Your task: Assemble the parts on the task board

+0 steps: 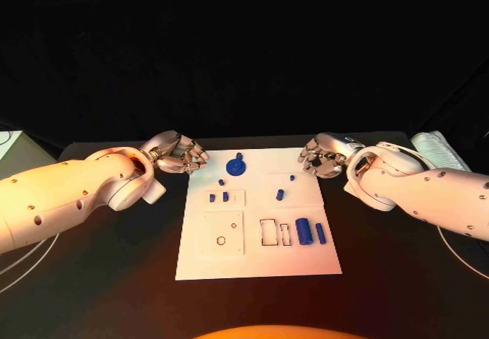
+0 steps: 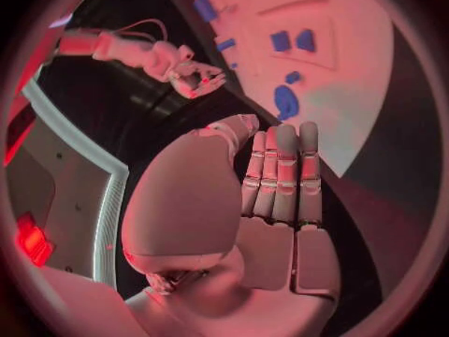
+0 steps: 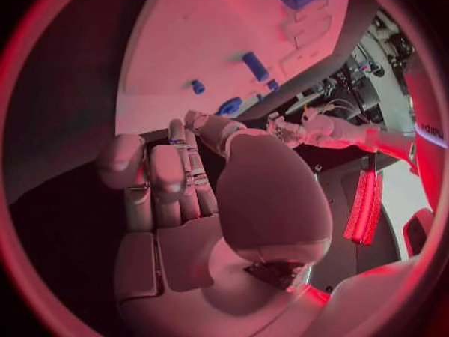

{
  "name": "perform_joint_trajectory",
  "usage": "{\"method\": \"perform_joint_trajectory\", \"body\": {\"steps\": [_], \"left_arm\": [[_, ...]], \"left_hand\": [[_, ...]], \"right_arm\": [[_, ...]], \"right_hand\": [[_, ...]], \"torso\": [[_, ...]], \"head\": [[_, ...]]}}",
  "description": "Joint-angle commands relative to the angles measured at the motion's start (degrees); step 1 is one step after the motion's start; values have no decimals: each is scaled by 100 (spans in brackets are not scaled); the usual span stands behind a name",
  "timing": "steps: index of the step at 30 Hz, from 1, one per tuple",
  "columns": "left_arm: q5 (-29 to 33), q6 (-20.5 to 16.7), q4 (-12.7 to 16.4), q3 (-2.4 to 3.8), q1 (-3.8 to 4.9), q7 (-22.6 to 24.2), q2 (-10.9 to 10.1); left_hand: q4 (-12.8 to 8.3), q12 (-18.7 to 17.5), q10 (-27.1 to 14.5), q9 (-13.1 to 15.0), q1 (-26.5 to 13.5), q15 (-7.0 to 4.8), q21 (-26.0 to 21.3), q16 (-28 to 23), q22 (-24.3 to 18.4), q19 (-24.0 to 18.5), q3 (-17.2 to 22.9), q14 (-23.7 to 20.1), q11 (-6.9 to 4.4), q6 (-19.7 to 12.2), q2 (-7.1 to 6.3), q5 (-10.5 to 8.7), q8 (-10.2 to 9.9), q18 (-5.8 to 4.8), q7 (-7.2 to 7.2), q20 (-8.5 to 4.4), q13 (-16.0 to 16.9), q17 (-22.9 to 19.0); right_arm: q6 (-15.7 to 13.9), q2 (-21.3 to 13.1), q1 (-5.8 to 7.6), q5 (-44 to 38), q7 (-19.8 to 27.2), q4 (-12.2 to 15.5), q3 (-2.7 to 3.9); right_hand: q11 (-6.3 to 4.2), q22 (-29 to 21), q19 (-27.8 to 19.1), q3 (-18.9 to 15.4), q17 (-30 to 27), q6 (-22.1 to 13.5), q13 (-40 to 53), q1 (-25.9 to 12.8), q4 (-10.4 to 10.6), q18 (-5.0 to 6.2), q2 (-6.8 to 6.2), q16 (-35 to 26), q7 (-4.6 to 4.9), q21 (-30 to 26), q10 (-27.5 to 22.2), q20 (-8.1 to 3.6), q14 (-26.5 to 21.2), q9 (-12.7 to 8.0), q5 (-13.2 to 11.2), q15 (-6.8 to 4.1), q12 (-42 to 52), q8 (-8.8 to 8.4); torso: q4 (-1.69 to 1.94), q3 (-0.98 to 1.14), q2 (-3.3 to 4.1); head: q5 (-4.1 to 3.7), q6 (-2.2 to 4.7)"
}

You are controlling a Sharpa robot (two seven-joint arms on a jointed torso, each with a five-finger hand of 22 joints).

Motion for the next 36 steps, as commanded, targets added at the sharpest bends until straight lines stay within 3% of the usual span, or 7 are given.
{"method": "perform_joint_trajectory", "body": {"steps": [1, 6, 12, 15, 30, 36], "left_arm": [[2387, 780, 254, 12, 3, 1105, -133], [2704, 935, 520, 16, 2, 1329, -296], [2821, 889, 620, 18, 3, 1431, -375], [2839, 862, 632, 18, 3, 1436, -388], [2898, 779, 641, 21, 4, 1412, -399], [2912, 752, 644, 21, 4, 1407, -398]], "left_hand": [[27, -15, -51, 16, -73, 23, -131, -106, -88, -31, -52, -56, 15, -50, -11, -40, 24, 61, -6, 32, -12, -43], [52, -243, 19, 42, -95, 45, -476, -373, -340, -13, -106, -145, 23, 15, -35, -39, 75, 71, -42, 83, -140, -129], [-6, -584, 419, 40, -25, 4, -648, -581, -461, 69, -57, -122, -36, 221, 9, -36, 74, 71, -78, 59, -298, -176], [-10, -627, 453, 36, -28, 1, -662, -599, -468, 76, -58, -116, -37, 230, 7, -36, 62, 70, -77, 56, -313, -178], [-33, -731, 501, 18, -25, 6, -693, -639, -484, 87, -65, -107, -26, 216, -10, -36, 12, 67, -46, 52, -346, -179], [-33, -736, 504, 17, -25, 7, -694, -640, -484, 88, -65, -106, -25, 216, -7, -36, 10, 66, -44, 52, -348, -179]], "right_arm": [[279, 117, -51, -1154, -290, -112, -4], [287, 275, -118, -1377, -379, -203, -8], [455, 391, -193, -1480, -430, -155, -22], [524, 419, -218, -1510, -457, -123, -29], [694, 570, -293, -1677, -639, -187, -63], [732, 643, -316, -1738, -707, -237, -75]], "right_hand": [[20, 245, 82, 54, 210, 13, -15, -54, 9, -120, -28, 264, 1, 237, -114, 6, 316, 19, -15, 24, -14, -25], [29, 445, 142, 77, 357, 11, -18, -92, 26, -153, -52, 464, 0, 431, -167, 21, 318, 45, -16, 34, -12, -20], [28, 622, 203, 90, 450, 14, -14, -118, 39, -183, -69, 602, -4, 603, -180, 30, 321, 68, -18, 36, -5, -11], [31, 691, 228, 93, 495, 3, -16, -124, 39, -196, -80, 656, -2, 670, -196, 32, 324, 72, -18, 38, -8, -15], [36, 768, 248, 96, 549, 1, -16, -161, 59, -208, -98, 743, -1, 742, -219, 40, 323, 89, -19, 46, -7, -12], [-3, 931, 282, 178, 575, 162, 14, -143, 97, -231, 71, 840, -40, 890, -93, 34, 298, 170, -19, 21, 41, 96]], "torso": [[8, -13, 2], [28, -6, 0], [13, -9, -7], [2, -7, -6], [14, 4, -4], [6, 1, -7]], "head": [[-64, 28], [-116, 24], [-104, 14], [-109, 12], [-101, -18], [-108, -31]]}}
